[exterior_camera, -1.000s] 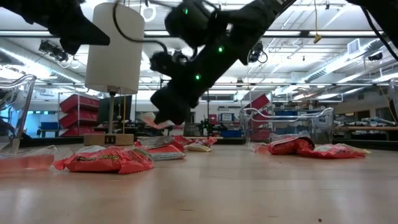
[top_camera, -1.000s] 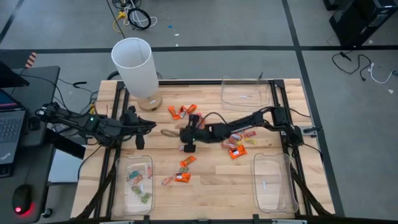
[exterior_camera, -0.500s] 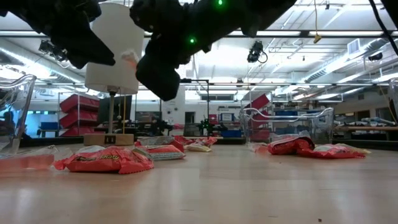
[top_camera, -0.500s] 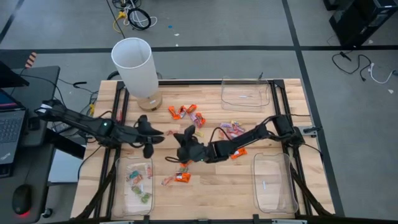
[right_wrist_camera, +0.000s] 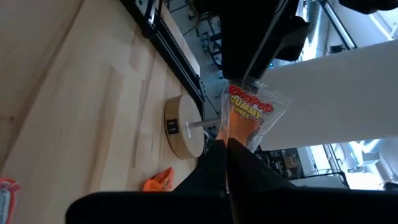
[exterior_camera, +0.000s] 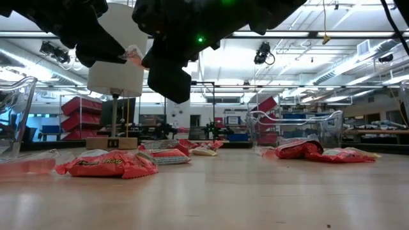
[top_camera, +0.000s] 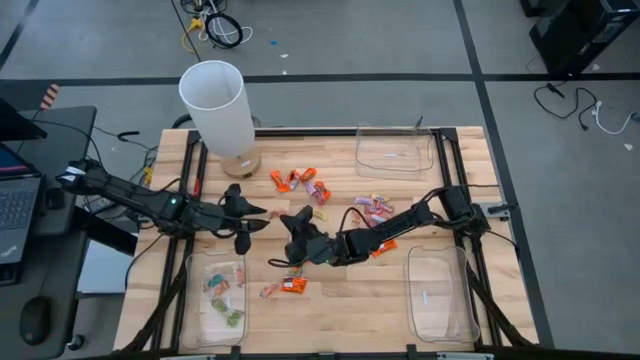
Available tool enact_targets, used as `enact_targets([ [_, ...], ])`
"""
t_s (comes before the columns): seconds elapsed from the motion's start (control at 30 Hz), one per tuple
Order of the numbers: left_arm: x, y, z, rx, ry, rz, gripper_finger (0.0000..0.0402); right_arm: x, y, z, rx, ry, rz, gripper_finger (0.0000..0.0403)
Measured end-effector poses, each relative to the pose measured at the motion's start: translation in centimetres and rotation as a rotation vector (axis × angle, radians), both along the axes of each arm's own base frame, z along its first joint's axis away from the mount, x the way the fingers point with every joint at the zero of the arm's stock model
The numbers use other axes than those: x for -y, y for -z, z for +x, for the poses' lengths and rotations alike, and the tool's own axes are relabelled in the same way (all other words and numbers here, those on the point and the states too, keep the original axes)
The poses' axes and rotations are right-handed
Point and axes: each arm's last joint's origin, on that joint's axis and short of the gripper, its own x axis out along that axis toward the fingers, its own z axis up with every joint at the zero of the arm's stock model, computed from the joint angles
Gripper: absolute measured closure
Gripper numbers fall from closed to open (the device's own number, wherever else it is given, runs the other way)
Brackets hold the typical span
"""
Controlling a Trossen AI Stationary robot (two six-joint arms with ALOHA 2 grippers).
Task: Sort candy
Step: Put the orange gummy into the bottom left transparent bin
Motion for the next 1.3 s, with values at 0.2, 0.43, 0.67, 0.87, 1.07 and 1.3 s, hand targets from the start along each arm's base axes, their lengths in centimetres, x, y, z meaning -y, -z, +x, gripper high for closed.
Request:
enact_targets([
  [0.2, 0.0, -0.3, 0.1, 0.031, -0.011, -0.005, 0.0244, 0.0, -0.2, 0.1, 0.026, -0.002, 0.004, 0.0403],
  [0.43, 0.0, -0.4, 0.2, 0.044, -0.013, -0.007, 0.0329, 0.0, -0.3, 0.1, 0.038, 0.0, 0.012, 0.0403],
  [0.67, 0.0, -0.6, 0.3, 0.074, -0.033, -0.005, 0.0397, 0.0, -0.4, 0.1, 0.109, 0.02, 0.096, 0.0402],
  [0.87, 0.0, -1.1, 0.3, 0.087, -0.048, -0.001, 0.04, -0.1, -0.5, 0.1, 0.191, 0.045, 0.196, 0.038],
  [1.07, 0.3, -3.3, 0.4, 0.14, -0.022, 0.001, 0.0401, -0.2, -0.3, -0.2, 0.254, 0.167, 0.23, 0.0343],
  [1.3, 1.4, -5.4, -0.8, 0.01, 0.045, -0.013, 0.0401, 0.0, 0.4, -0.8, 0.244, 0.306, 0.199, 0.0324],
])
